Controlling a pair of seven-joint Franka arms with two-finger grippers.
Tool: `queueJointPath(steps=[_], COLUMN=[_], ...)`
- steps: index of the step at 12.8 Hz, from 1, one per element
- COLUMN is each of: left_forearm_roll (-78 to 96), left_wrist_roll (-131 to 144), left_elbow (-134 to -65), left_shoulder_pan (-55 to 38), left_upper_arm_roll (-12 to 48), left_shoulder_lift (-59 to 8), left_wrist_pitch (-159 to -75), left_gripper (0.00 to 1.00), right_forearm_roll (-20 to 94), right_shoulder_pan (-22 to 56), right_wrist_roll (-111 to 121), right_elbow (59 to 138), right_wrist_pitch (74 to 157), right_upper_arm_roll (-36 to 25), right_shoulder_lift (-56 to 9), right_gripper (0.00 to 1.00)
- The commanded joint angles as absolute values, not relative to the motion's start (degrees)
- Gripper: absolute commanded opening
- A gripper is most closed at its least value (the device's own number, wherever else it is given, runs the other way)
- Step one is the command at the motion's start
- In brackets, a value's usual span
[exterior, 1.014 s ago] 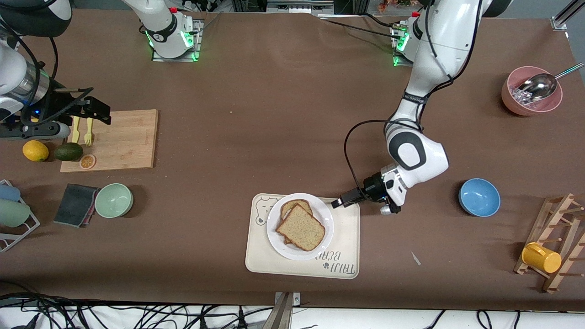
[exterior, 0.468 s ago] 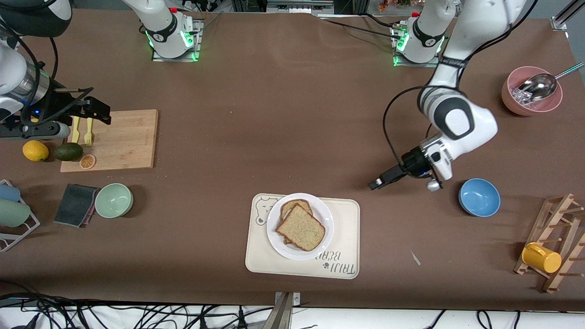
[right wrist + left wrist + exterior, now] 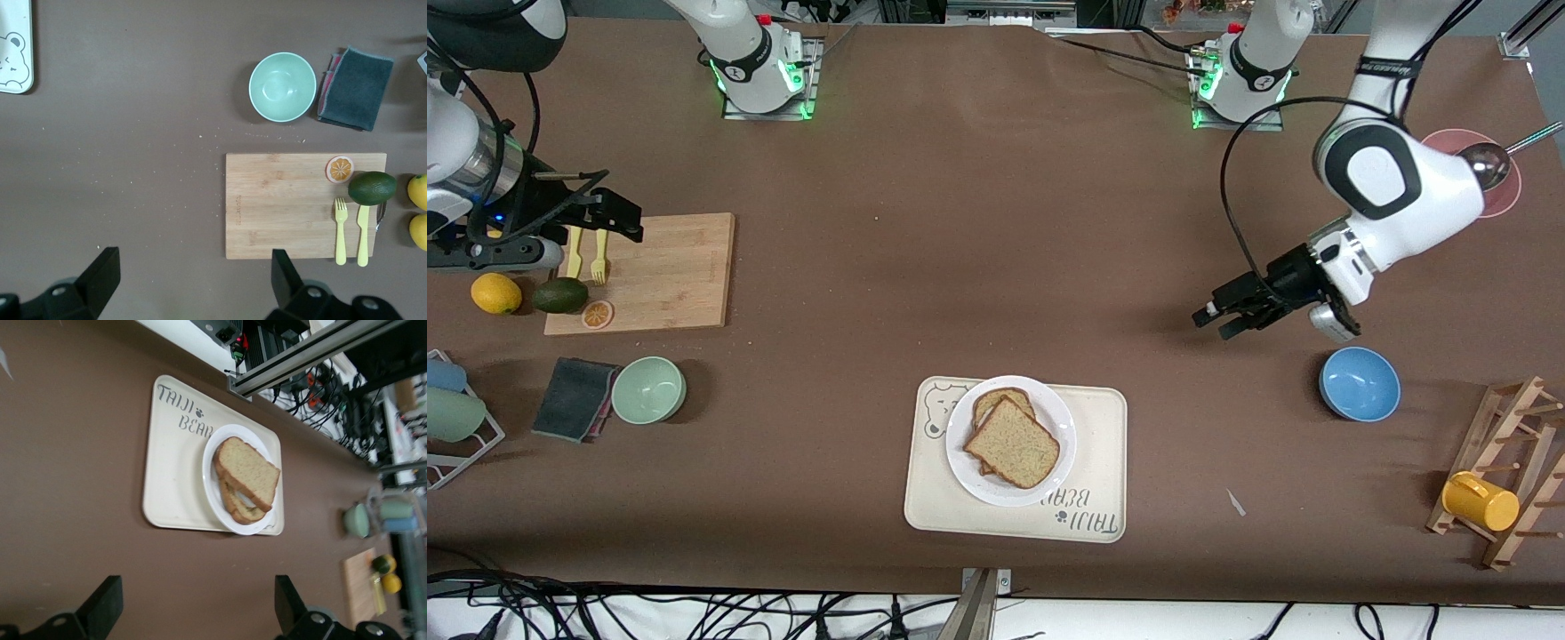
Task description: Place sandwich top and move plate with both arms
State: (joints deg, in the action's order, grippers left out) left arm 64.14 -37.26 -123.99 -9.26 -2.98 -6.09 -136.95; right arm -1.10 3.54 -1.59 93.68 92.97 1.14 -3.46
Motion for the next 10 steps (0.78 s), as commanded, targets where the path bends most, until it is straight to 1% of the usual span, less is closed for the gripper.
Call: queueJointPath(steps=[1, 5, 8, 10], left_forearm_roll=[51.03, 28.28, 16.38, 11.62], left_wrist_roll=[-36.65, -32.97, -28.84, -27.96], left_elbow=[-125.95, -125.07, -123.23, -118.94], left_shoulder_pan=[-6.16, -5.54, -4.93, -4.48], left_upper_arm_roll=[-2.02, -2.11, -2.28, -3.24], left_shoulder_lift=[-0.72, 5.35, 7.73, 7.82], left_wrist_pitch=[-136.14, -132.81, -129.3, -122.64], left_gripper=[1.0, 1.0, 1.0, 1.0], right_forearm_roll=[-1.76, -1.76, -1.76, -1.76], right_shoulder_pan=[3.25, 3.25, 3.25, 3.25], right_wrist_roll=[-1.67, -1.67, -1.67, -1.67], right_elbow=[92.9, 92.9, 92.9, 92.9], right_wrist_pitch=[92.37, 92.37, 92.29, 92.29], right_upper_arm_roll=[1.41, 1.41, 1.41, 1.41], right_shoulder_lift=[-3.69, -3.69, -3.69, -3.69], right_gripper=[1.0, 1.0, 1.0, 1.0])
